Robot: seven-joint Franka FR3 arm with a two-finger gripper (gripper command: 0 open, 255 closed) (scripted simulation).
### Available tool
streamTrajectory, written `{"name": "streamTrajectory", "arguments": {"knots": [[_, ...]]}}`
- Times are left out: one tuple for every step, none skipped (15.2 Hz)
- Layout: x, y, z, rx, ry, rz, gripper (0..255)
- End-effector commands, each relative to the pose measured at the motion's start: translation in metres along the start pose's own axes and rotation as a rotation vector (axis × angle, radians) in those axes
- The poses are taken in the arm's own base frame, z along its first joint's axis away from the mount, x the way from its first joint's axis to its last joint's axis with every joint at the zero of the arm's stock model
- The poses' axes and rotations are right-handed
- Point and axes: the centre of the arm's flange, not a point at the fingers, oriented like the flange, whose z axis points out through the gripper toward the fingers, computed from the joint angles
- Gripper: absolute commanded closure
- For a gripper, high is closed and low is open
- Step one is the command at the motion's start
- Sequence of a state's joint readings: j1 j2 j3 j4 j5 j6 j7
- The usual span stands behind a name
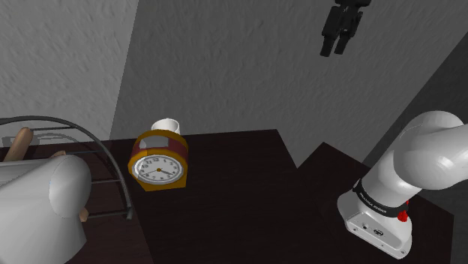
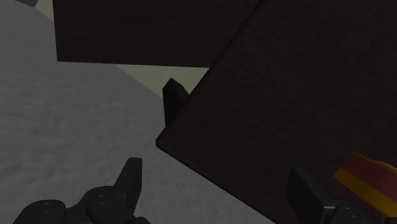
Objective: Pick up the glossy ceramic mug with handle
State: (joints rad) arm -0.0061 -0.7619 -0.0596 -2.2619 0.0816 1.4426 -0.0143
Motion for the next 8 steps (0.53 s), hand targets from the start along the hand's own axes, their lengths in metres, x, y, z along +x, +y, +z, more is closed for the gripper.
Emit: {"name": "streamTrajectory", "arguments": {"knots": [[0.000, 0.000, 0.000, 0.000, 0.000, 0.000, 0], [0.008, -0.010, 0.005, -0.005, -0.001, -0.004, 0], [0.016, -0.019, 0.011, -0.009, -0.003, -0.008, 0], [0.024, -0.029, 0.016, -0.014, -0.004, -0.012, 0], [0.033, -0.039, 0.022, -0.019, -0.005, -0.016, 0], [0.041, -0.049, 0.028, -0.023, -0.006, -0.020, 0], [0.049, -0.058, 0.033, -0.028, -0.008, -0.024, 0], [0.057, -0.068, 0.039, -0.032, -0.009, -0.028, 0]]}}
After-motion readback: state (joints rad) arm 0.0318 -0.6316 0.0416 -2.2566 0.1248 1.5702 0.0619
